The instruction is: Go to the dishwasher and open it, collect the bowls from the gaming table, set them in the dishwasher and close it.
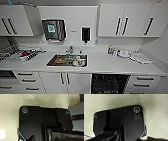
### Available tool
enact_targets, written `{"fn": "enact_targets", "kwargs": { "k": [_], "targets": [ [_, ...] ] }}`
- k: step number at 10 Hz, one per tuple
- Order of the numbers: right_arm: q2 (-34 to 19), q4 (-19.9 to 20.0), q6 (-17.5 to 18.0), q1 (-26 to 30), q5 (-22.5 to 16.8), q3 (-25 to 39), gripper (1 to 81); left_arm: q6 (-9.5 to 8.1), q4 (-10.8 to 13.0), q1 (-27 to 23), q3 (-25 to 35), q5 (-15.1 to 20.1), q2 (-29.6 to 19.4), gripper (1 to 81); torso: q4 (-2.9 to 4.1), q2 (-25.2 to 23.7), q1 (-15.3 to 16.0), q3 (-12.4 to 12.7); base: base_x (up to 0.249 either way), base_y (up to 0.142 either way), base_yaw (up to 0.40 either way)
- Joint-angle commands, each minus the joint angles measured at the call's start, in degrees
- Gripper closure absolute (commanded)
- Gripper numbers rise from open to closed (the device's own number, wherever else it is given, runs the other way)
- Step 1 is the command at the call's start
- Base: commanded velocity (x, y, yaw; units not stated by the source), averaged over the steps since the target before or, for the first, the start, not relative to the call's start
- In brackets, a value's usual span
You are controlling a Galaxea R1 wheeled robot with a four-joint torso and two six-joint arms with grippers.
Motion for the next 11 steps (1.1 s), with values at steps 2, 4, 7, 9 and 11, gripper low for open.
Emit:
{"fn": "enact_targets", "kwargs": {
  "k": [2, 4, 7, 9, 11],
  "targets": [
    [-0.7, -0.1, -0.3, 3.6, -4.0, -0.3, 1.0, 0.02, -0.1, -2.5, 0.2, 2.9, -0.7, 1.0, 0.0, 0.9, -0.6, 0.0, 0.0, 0.0, 0.0],
    [-0.7, -0.1, -0.3, 3.6, -3.9, -0.4, 1.0, 0.02, -0.1, -2.6, 0.2, 2.9, -0.7, 1.0, -1.17, 1.8, -1.1, 5.2, 0.0, 0.0, 0.0],
    [-0.7, -0.1, -0.3, 3.6, -3.9, -0.4, 1.0, 0.02, -0.1, -2.6, 0.2, 2.9, -0.7, 1.0, -0.48, 1.9, -1.2, 5.8, 0.0, 0.0, 0.0],
    [-0.6, 0.0, -0.3, 3.6, -3.9, -0.8, 1.0, 0.02, -0.1, -2.6, 0.2, 2.9, -0.5, 1.0, -0.8, 1.9, -1.3, 6.2, 0.0, 0.0, 0.0],
    [1.0, -0.9, -0.4, 3.5, -3.9, -3.6, 1.0, 0.29, 0.4, -2.4, 0.1, 2.9, 0.1, 1.0, -0.8, 1.9, -1.3, 6.7, 0.0, 0.0, 0.0]
  ]
}}
